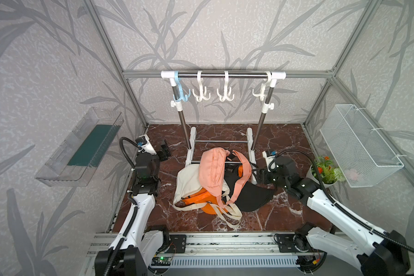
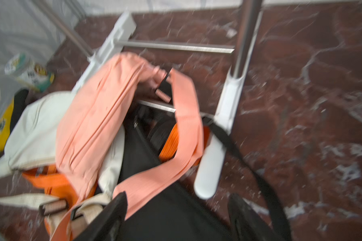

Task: Hang the bag on a hook
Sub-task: Pick up the bag from the bag.

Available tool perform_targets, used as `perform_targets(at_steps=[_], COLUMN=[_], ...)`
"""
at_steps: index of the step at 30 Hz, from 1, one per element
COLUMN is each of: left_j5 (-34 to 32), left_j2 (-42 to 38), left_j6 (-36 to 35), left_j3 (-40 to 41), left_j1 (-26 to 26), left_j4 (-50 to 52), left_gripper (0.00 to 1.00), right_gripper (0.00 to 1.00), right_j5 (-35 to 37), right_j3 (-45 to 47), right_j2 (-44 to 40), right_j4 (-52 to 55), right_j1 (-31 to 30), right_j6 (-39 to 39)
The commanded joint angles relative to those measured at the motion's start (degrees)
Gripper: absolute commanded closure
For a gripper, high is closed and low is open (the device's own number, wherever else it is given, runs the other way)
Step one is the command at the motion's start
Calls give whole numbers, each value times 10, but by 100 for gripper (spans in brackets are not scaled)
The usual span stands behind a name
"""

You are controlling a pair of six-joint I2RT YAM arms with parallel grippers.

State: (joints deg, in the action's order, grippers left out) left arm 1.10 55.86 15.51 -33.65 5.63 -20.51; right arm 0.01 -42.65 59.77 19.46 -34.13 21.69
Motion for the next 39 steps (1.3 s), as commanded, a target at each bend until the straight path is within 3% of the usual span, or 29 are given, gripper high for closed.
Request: perform_targets(at_steps=[1,6,21,23,24,26,29,32,35,39], left_j5=[49,61,65,66,68,81,137,245,290,320], left_j2=[11,16,8,7,8,11,14,16,41,86], left_j6=[28,42,46,48,49,47,33,15,-26,-82], left_j3=[-11,-4,2,3,4,5,3,-27,-80,-112], left_j1=[3,3,3,3,3,2,0,-15,-58,-110], left_j4=[21,4,-10,-13,-16,-21,-38,-23,15,-17], left_gripper=[12,9,6,6,6,6,6,7,7,11], right_gripper=[27,27,31,40,48,73,93,100,100,100], right_j5=[44,66,-3,0,2,6,24,39,40,-66], right_j3=[-48,-60,-80,-83,-88,-100,-130,-171,-196,-233], right_j2=[42,109,288,301,305,301,265,221,175,141], right_j4=[144,124,-106,-117,-116,-109,-78,-48,-47,-47], right_j1=[-43,-103,-110,-110,-110,-111,-110,-110,-104,-60], right_j6=[123,217,315,316,311,286,224,134,52,-45])
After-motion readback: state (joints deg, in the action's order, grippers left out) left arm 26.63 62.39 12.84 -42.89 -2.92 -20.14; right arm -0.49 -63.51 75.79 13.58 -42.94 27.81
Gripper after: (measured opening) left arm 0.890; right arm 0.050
